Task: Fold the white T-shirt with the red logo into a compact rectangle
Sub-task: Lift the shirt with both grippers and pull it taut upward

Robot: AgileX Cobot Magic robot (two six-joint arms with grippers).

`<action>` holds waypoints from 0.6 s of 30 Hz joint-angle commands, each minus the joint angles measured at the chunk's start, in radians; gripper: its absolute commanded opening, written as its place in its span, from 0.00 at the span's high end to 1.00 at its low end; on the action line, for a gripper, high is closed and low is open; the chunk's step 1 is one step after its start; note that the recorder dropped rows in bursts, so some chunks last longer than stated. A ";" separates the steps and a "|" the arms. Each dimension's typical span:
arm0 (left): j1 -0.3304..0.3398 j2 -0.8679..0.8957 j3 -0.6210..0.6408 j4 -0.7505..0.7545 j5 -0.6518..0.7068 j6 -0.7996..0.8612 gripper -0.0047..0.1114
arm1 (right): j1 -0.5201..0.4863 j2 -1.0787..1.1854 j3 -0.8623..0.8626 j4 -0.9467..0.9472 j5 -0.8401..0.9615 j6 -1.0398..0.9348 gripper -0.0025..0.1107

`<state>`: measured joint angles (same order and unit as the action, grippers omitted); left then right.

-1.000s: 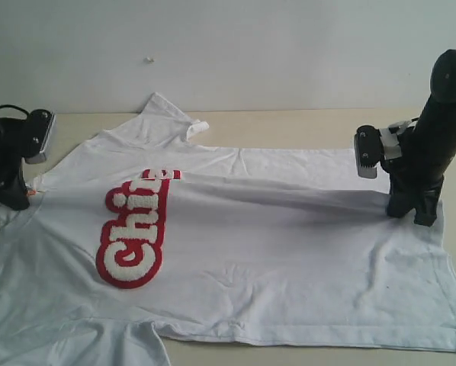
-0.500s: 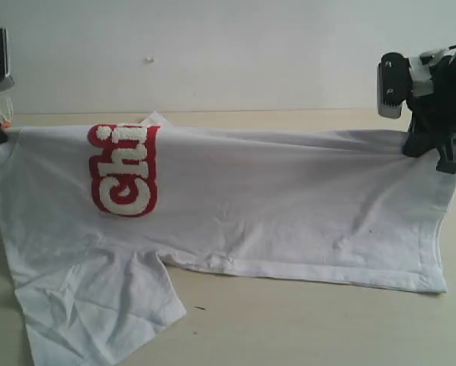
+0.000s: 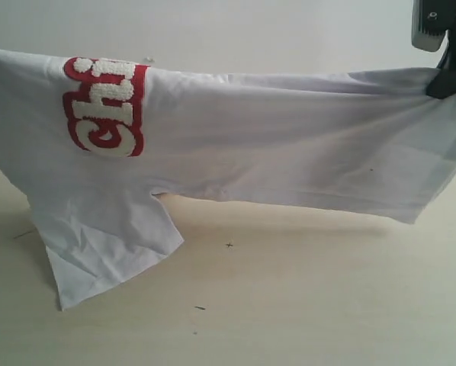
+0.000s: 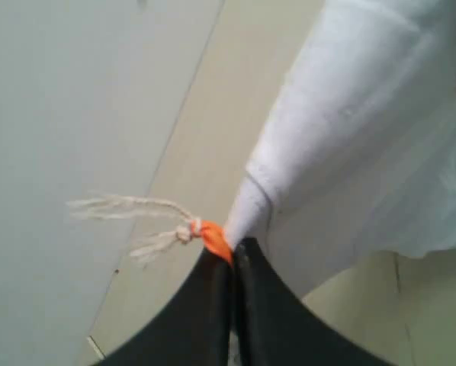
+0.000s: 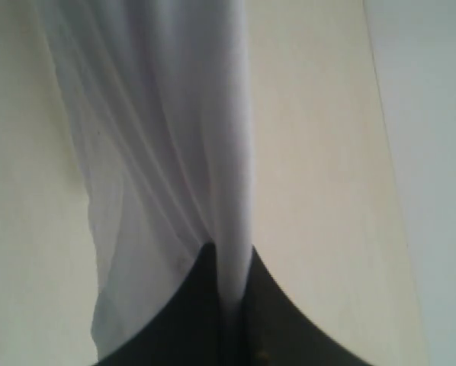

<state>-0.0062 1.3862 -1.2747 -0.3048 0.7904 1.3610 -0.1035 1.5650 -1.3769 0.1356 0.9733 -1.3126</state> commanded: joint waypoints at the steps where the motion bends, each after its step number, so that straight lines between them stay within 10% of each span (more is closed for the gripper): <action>1: -0.006 -0.070 -0.008 -0.026 0.008 -0.014 0.96 | -0.001 -0.074 0.005 -0.011 0.057 0.008 0.98; 18: -0.129 -0.427 -0.008 0.149 0.229 -0.250 0.96 | -0.001 -0.341 0.005 0.156 0.229 0.032 0.98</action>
<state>-0.1011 1.0278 -1.2747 -0.2401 1.0009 1.1804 -0.1035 1.2604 -1.3769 0.2696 1.1765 -1.2851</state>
